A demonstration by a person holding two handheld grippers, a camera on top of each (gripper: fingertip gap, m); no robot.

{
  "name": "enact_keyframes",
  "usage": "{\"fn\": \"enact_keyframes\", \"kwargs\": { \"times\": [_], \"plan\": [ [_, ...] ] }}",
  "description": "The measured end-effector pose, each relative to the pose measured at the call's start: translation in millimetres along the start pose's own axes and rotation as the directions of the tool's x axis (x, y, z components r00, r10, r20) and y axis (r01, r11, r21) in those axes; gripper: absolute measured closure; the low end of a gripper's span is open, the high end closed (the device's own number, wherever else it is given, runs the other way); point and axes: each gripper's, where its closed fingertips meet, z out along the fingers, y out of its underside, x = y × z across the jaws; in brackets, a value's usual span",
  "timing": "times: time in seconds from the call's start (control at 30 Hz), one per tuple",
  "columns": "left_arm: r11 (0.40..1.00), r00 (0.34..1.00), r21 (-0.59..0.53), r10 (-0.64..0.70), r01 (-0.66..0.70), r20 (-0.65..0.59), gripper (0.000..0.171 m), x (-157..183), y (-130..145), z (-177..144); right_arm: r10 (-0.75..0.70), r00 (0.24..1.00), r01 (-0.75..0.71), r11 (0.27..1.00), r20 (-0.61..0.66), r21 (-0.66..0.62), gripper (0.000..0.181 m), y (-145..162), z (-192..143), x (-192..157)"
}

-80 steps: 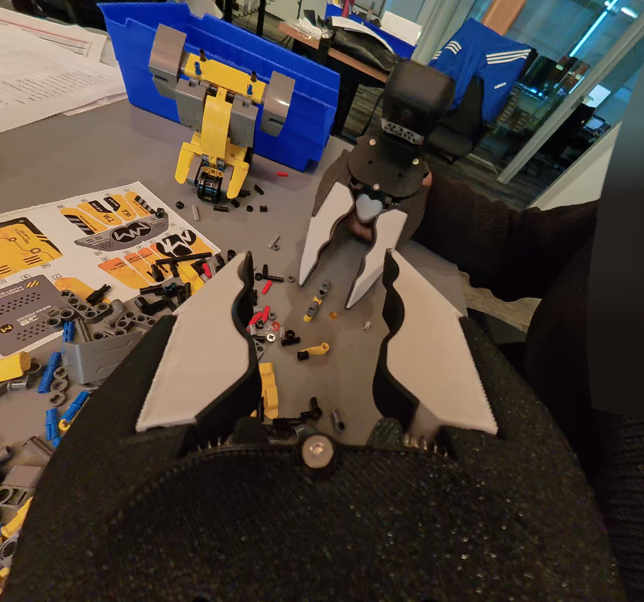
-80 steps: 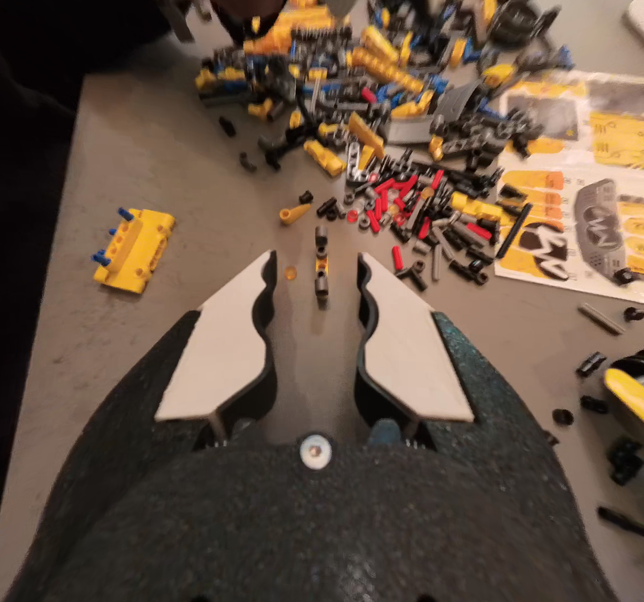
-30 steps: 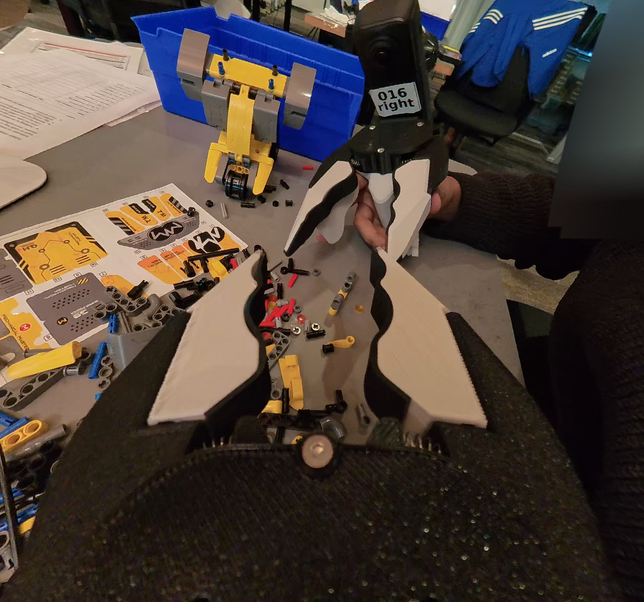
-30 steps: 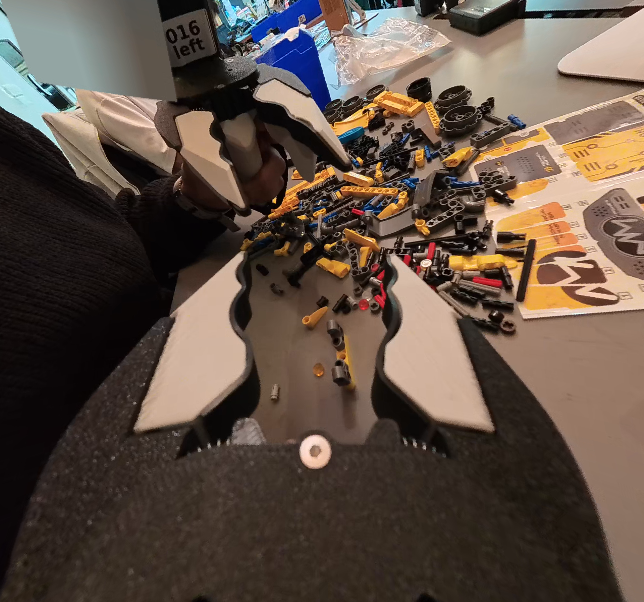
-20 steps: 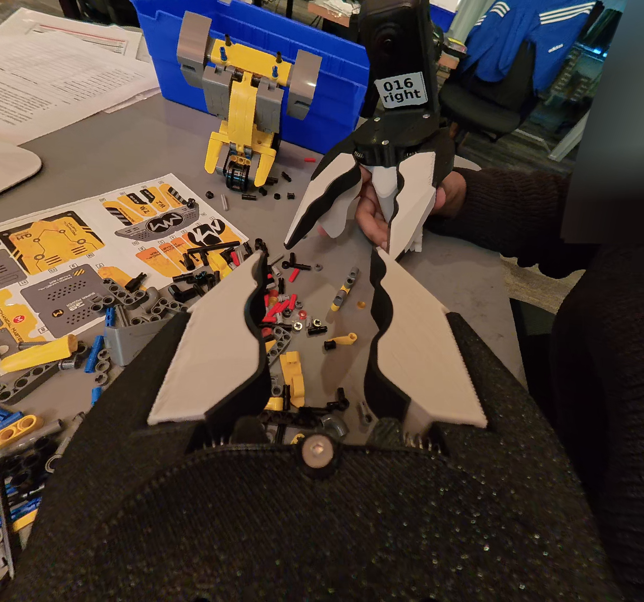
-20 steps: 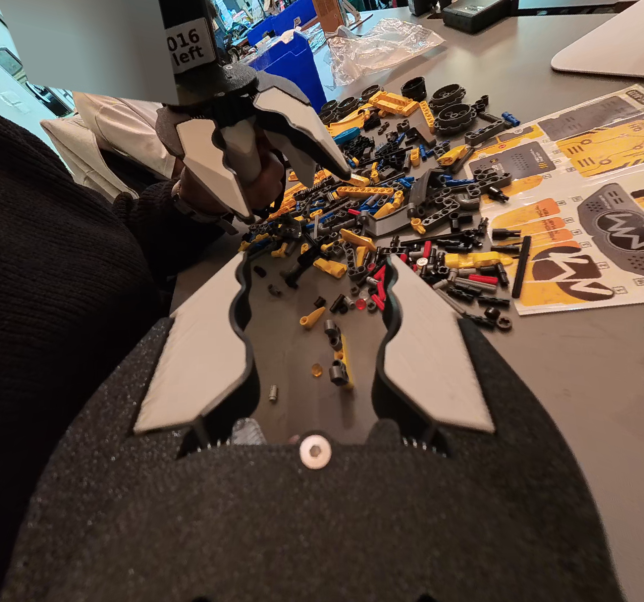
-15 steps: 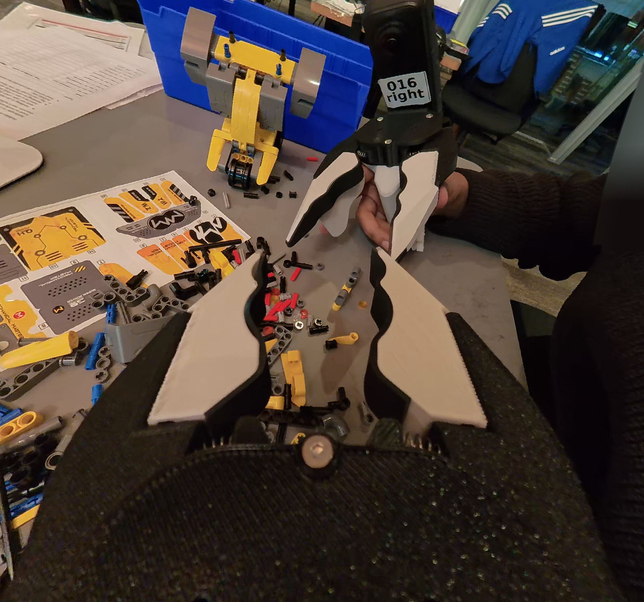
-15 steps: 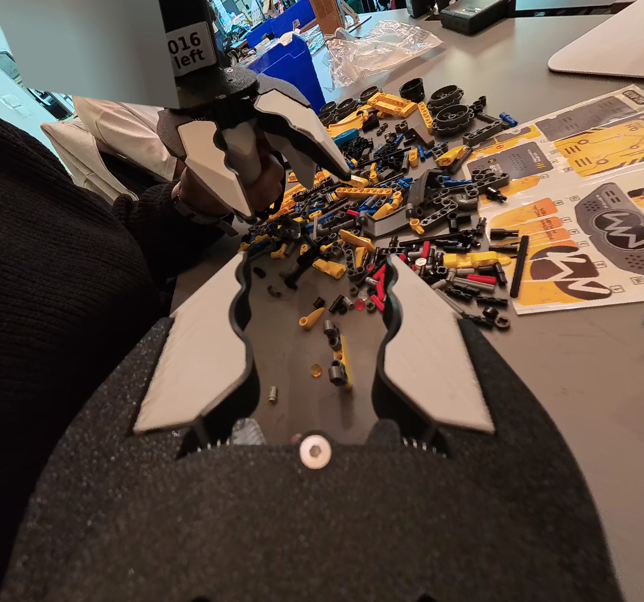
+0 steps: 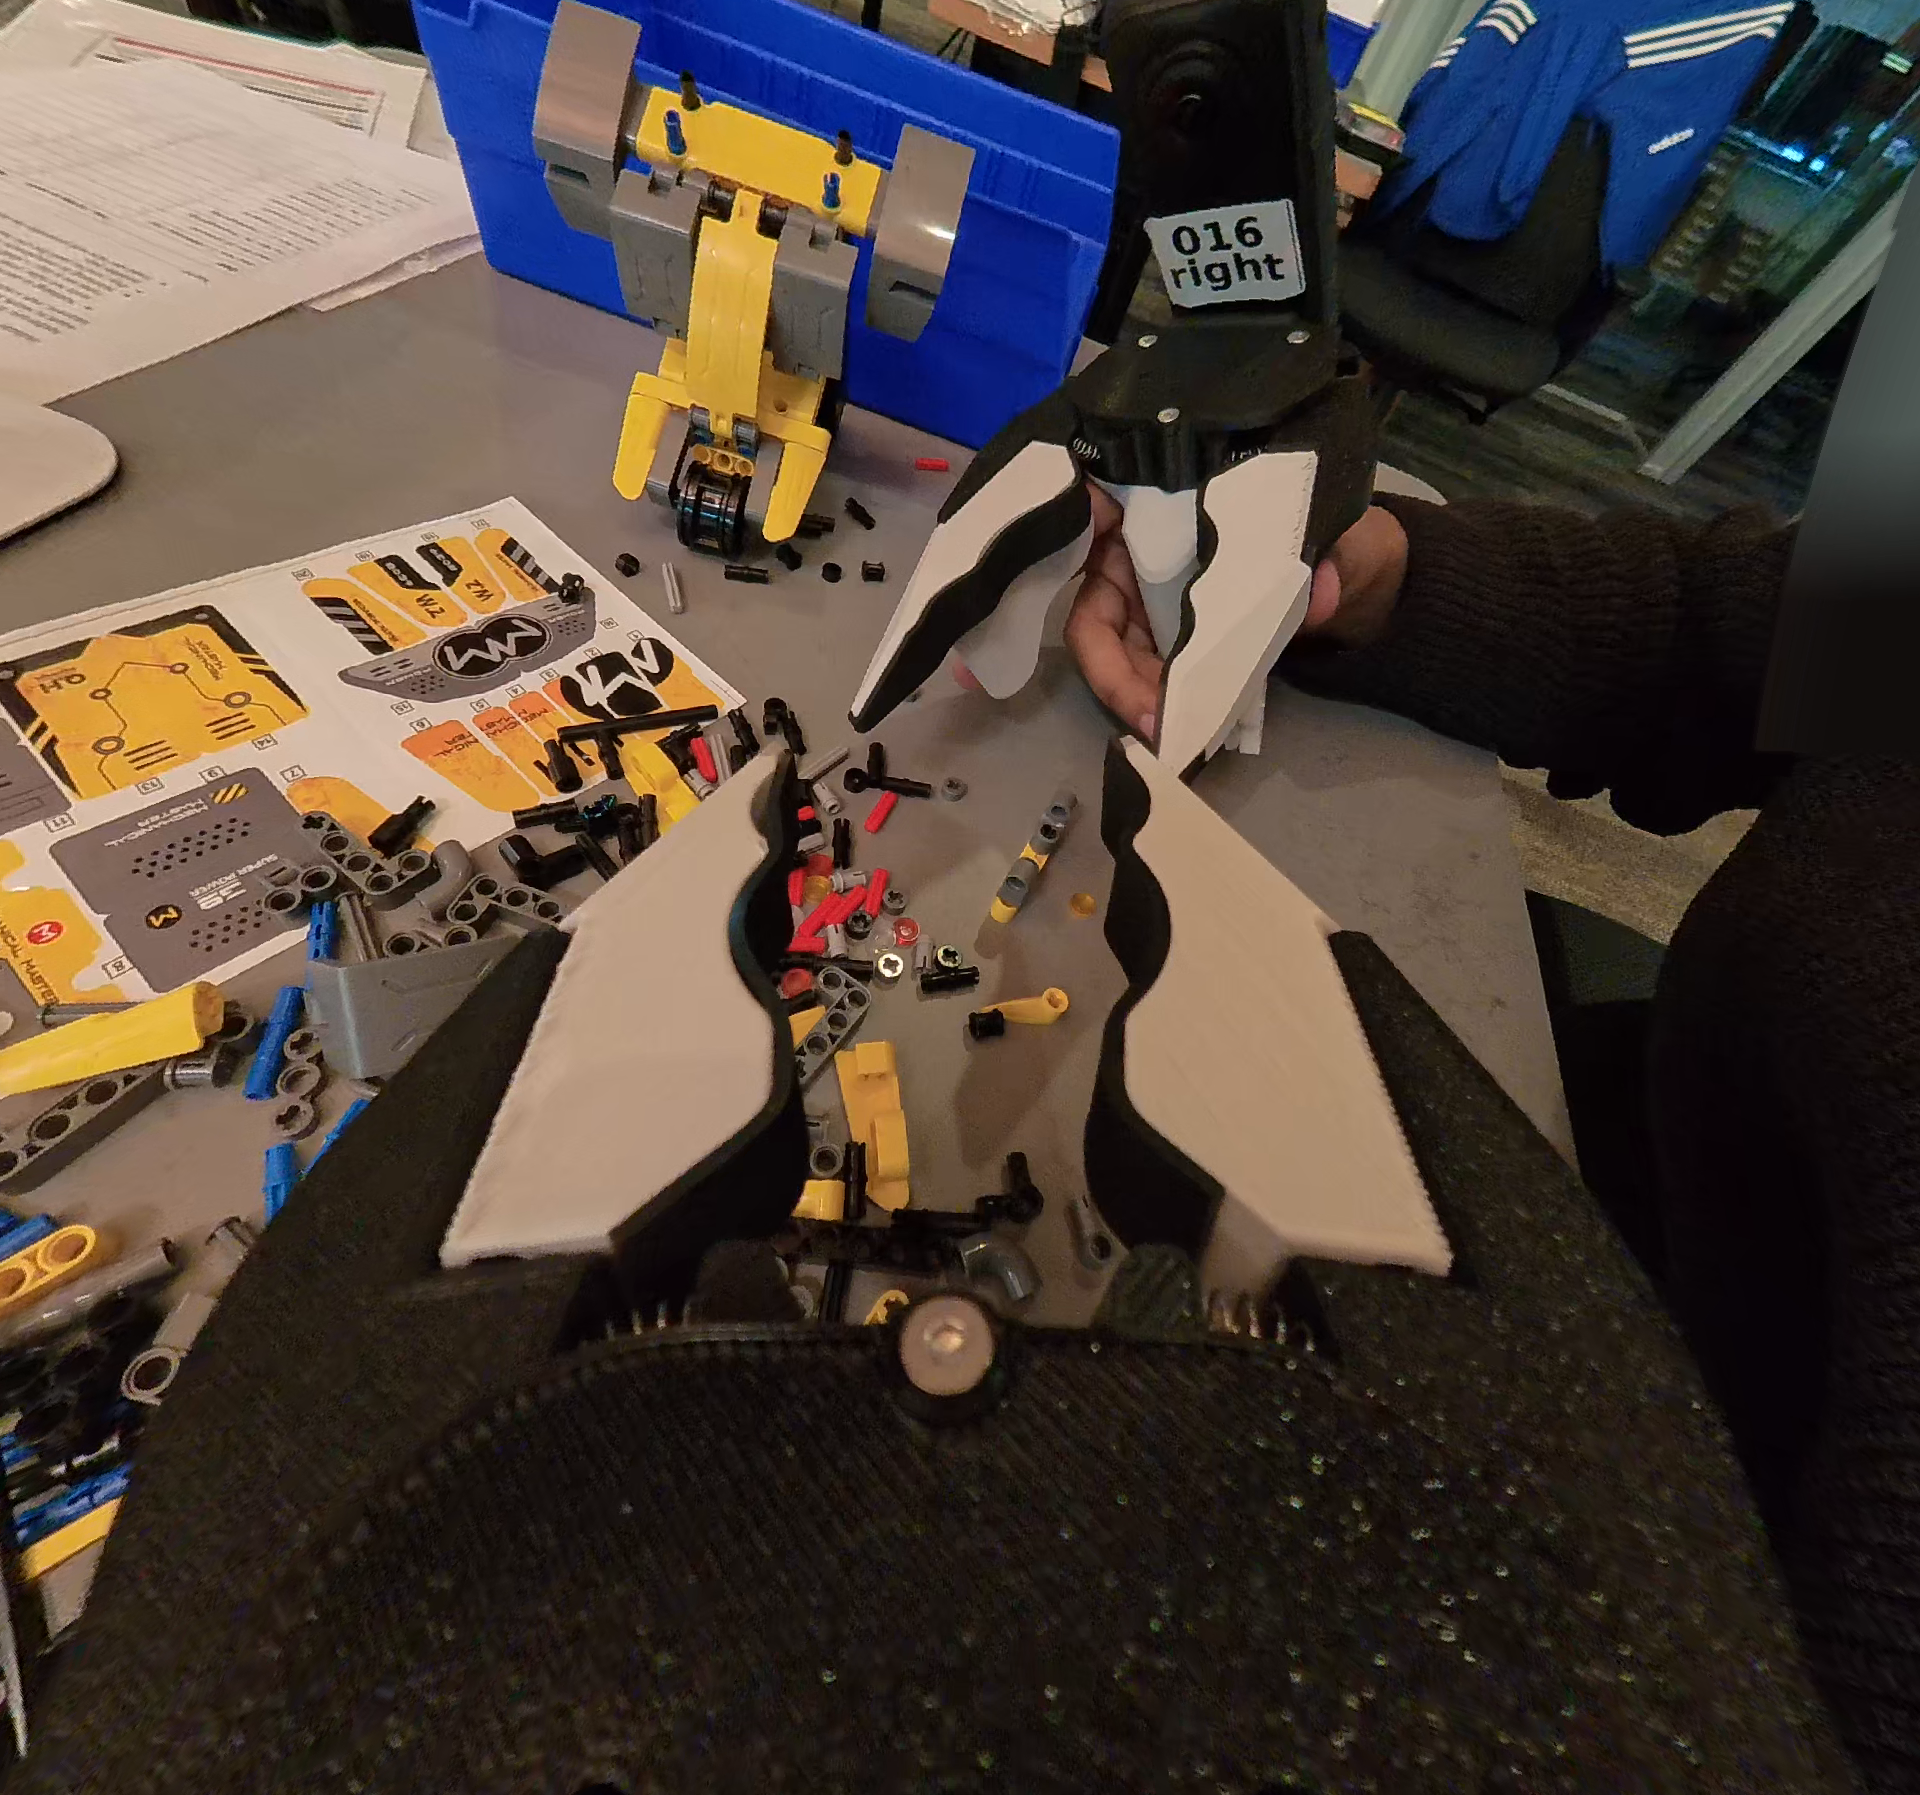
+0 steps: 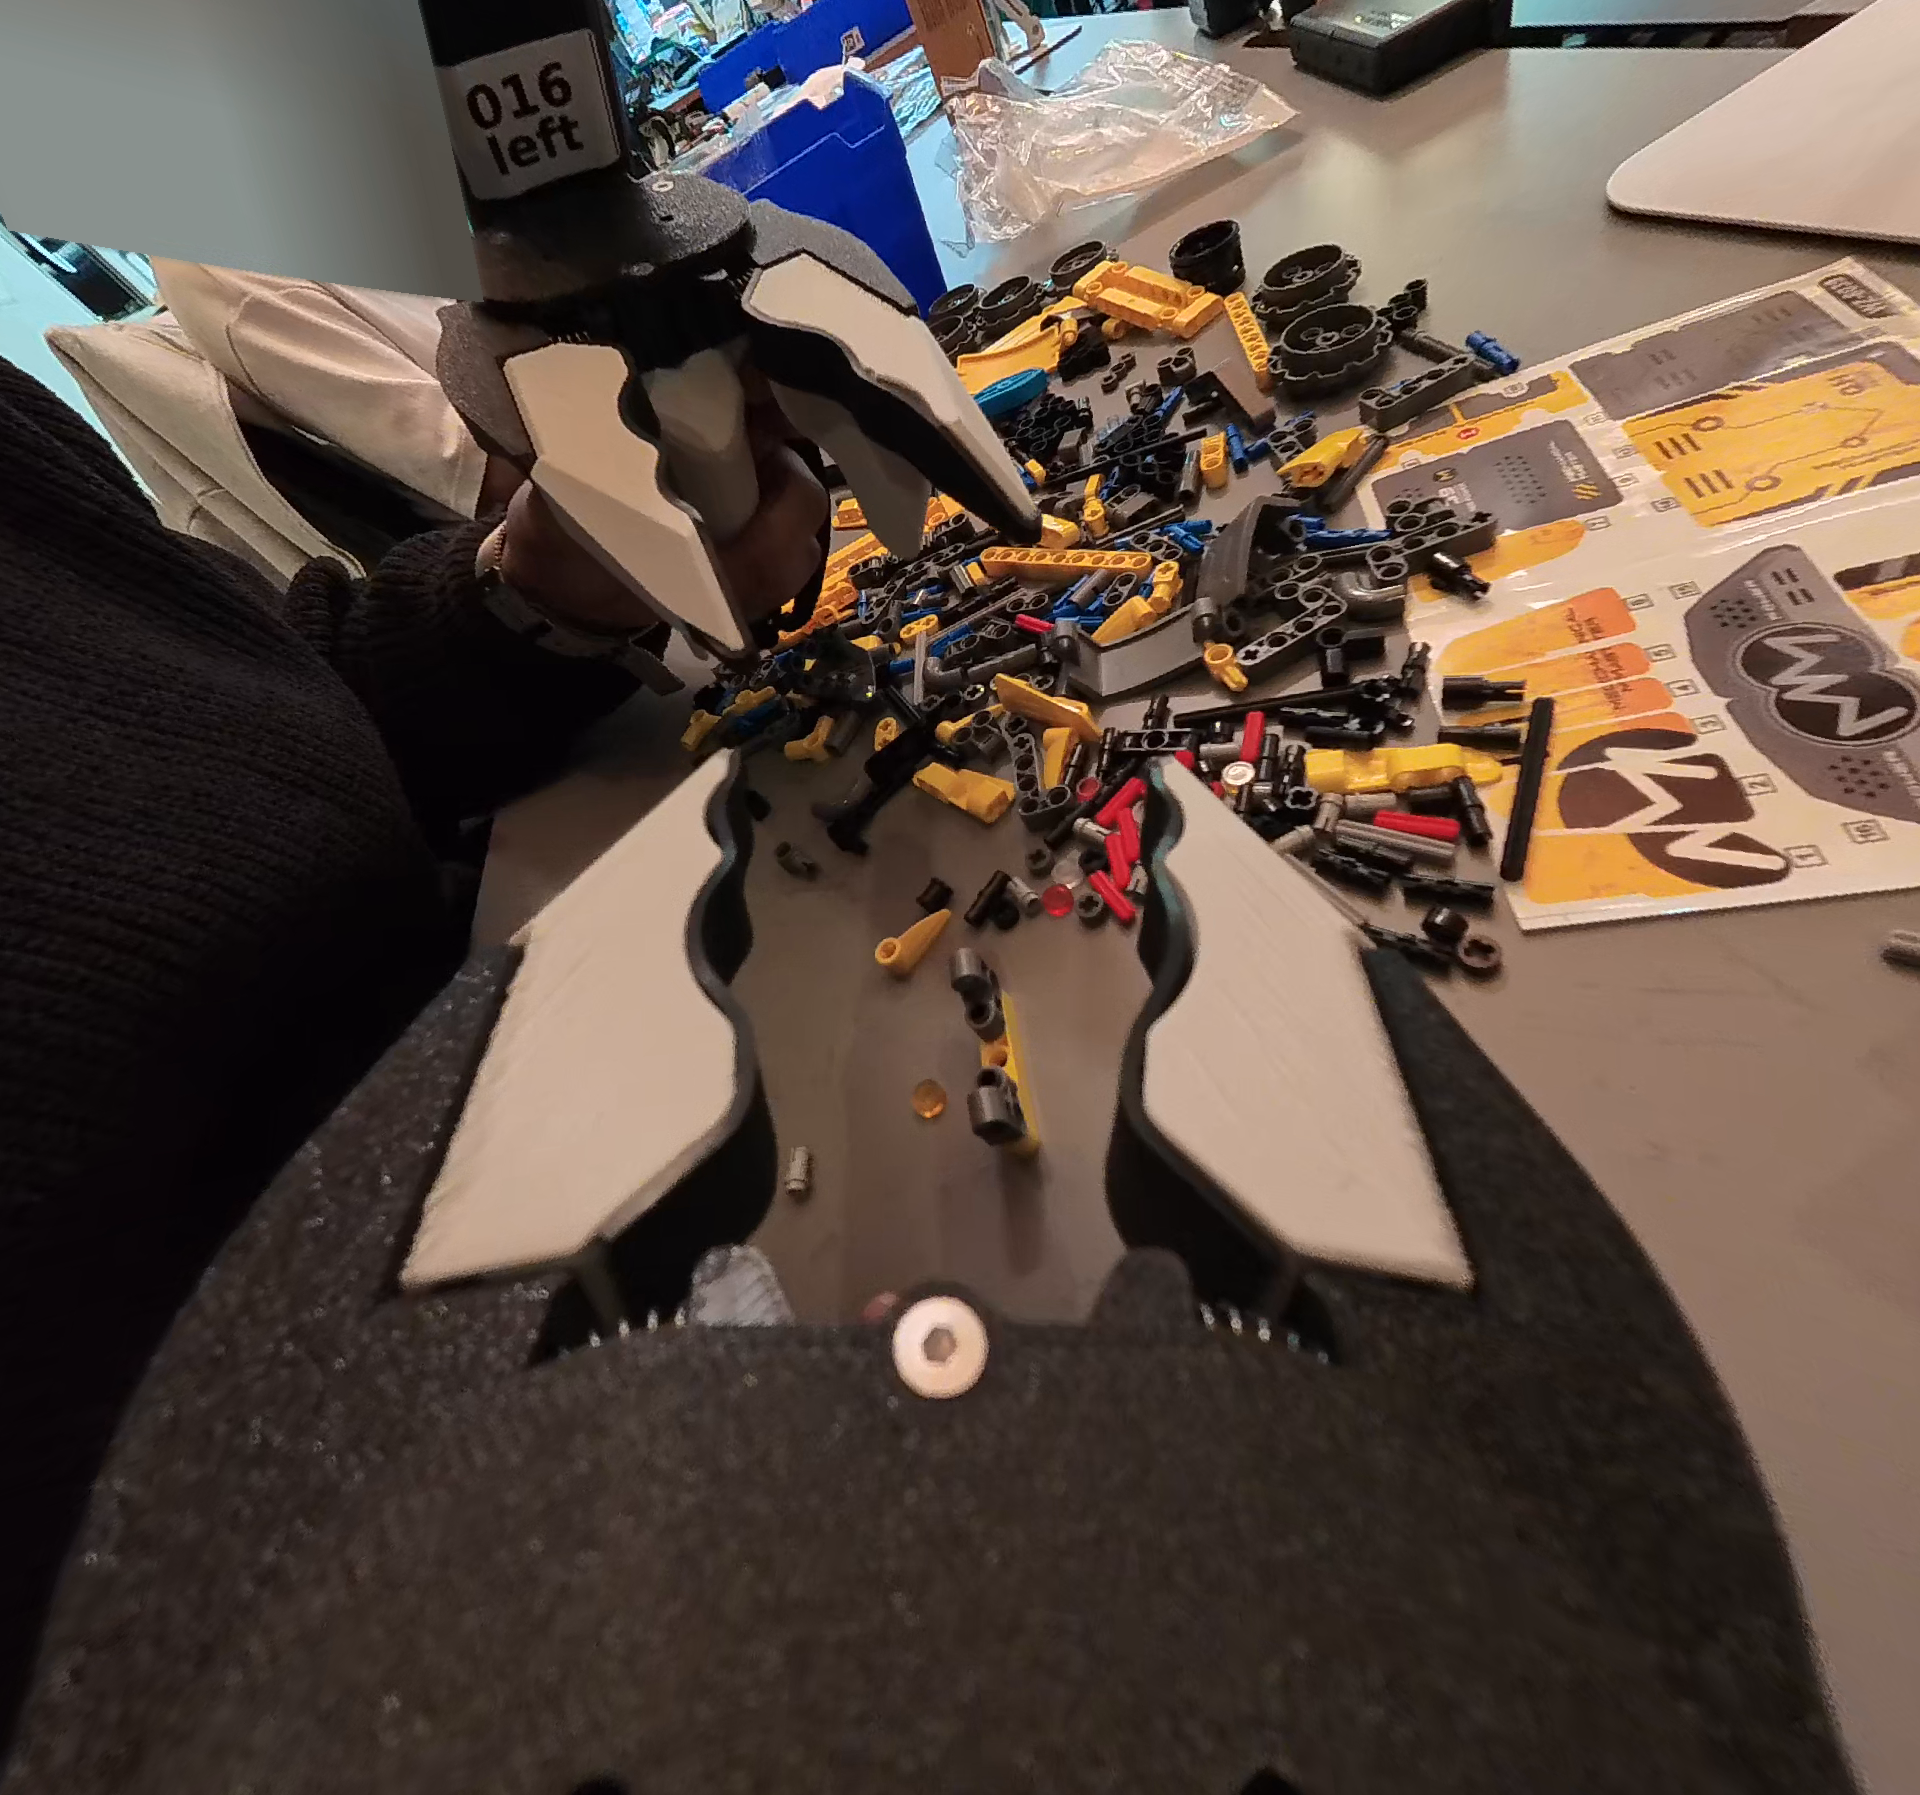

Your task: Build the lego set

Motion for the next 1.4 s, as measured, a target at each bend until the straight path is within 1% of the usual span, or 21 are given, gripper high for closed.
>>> {"fn": "enact_keyframes", "kwargs": {
  "times": [0.33, 0.4, 0.57, 0.7, 0.8, 0.9, 1.07, 1.17, 1.23, 1.3, 1.4],
  "plan": [
    [1.0, 1.0, -0.004, -0.001, 0.001, 0.003, 0.114, 0, 1, 0, -0.021, 1.0, 0.021, 1.0, -0.021, -0.014, 0.107, 1, -1, 4],
    [1.0, 1.0, -0.004, 0.0, 0.0, 0.004, 0.114, 0, 1, 0, -0.02, 1.0, 0.02, 1.0, -0.009, 0.008, 0.108, -3, -4, 3],
    [1.0, 1.0, -0.006, 0.0, 0.0, 0.004, 0.114, 0, 1, 1, 0.047, 0.998, -0.051, 0.994, 0.039, 0.101, 0.109, -20, -15, 4],
    [1.0, 1.0, -0.007, 0.001, -0.001, 0.004, 0.114, 0, 1, 1, 0.002, 1.0, -0.004, 0.991, 0.015, 0.135, 0.113, -28, -22, 4],
    [1.0, 1.0, -0.011, 0.004, -0.004, 0.006, 0.114, 0, 2, 1, -0.062, 0.998, 0.065, 0.982, -0.024, 0.176, 0.117, -38, -29, 3],
    [1.0, 1.0, -0.016, 0.005, -0.005, 0.008, 0.114, -1, 3, 2, -0.104, 0.991, 0.121, 0.966, -0.083, 0.23, 0.122, -53, -45, 7],
    [1.0, 1.0, -0.029, 0.006, -0.006, 0.001, 0.114, 1, 6, 5, -0.097, 0.987, 0.139, 0.922, -0.131, 0.361, 0.129, -76, -72, 12],
    [0.999, 1.0, -0.037, 0.003, -0.004, 0.0, 0.114, 1, 7, 5, -0.1, 0.976, 0.167, 0.916, -0.195, 0.365, 0.132, -79, -78, 20],
    [1.0, 1.0, -0.021, -0.001, 0.002, 0.004, 0.114, 0, 4, 2, -0.141, 0.948, 0.236, 0.911, -0.284, 0.337, 0.134, -80, -82, 26],
    [1.0, 1.0, -0.006, -0.013, 0.013, 0.004, 0.114, -1, 1, 0, -0.182, 0.92, 0.3, 0.898, -0.347, 0.322, 0.136, -82, -88, 28],
    [1.0, 1.0, -0.003, -0.024, 0.024, -0.006, 0.114, 0, 1, 0, -0.2, 0.907, 0.339, 0.868, -0.37, 0.363, 0.136, -91, -98, 22]
  ]
}}
